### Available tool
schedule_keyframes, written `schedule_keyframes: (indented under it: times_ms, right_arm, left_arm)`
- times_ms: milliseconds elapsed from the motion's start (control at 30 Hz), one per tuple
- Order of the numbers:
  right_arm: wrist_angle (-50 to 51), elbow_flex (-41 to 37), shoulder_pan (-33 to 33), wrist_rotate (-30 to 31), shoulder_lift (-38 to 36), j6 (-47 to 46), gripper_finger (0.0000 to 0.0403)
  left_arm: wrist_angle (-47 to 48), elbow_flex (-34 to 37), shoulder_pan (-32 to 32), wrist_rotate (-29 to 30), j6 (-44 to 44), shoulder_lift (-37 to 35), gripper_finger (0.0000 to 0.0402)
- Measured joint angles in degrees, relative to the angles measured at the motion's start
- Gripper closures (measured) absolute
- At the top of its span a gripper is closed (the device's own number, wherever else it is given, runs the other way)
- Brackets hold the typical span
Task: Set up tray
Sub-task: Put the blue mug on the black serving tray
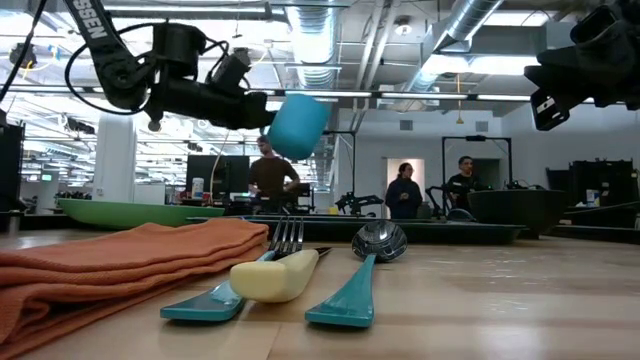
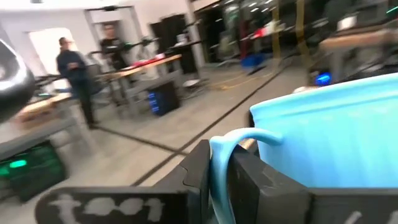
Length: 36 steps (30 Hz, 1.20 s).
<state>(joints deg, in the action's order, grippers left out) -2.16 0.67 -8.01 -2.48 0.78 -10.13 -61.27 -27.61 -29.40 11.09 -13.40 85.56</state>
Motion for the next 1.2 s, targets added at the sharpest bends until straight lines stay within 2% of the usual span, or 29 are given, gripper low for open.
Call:
schedule_keyframes:
  times_ms: [267, 533, 700, 1000, 1200]
  right_arm:
    - [0.01, 0.0, 0.0, 0.0, 0.0, 0.0, 0.0321]
    - [0.01, 0.0, 0.0, 0.0, -0.01, 0.02, 0.0321]
    - [0.01, 0.0, 0.0, -0.01, -0.01, 0.0, 0.0321]
    - [0.19, 0.0, 0.0, -0.04, 0.0, 0.01, 0.0321]
    - [0.23, 0.0, 0.0, -0.04, -0.01, 0.02, 0.0321]
  left_arm:
    - [1.36, -0.09, -4.11, 2.21, -2.39, 1.29, 0.0372]
    - [0.67, -2.91, -4.65, 6.09, -7.36, 10.12, 0.0372]
    - [0.76, -5.47, -5.95, 7.72, -9.99, 12.45, 0.0372]
    - [13.89, -9.14, -8.95, 7.59, -11.83, 12.79, 0.0372]
    - [15.28, -9.4, -9.62, 7.16, -12.09, 12.79, 0.0372]
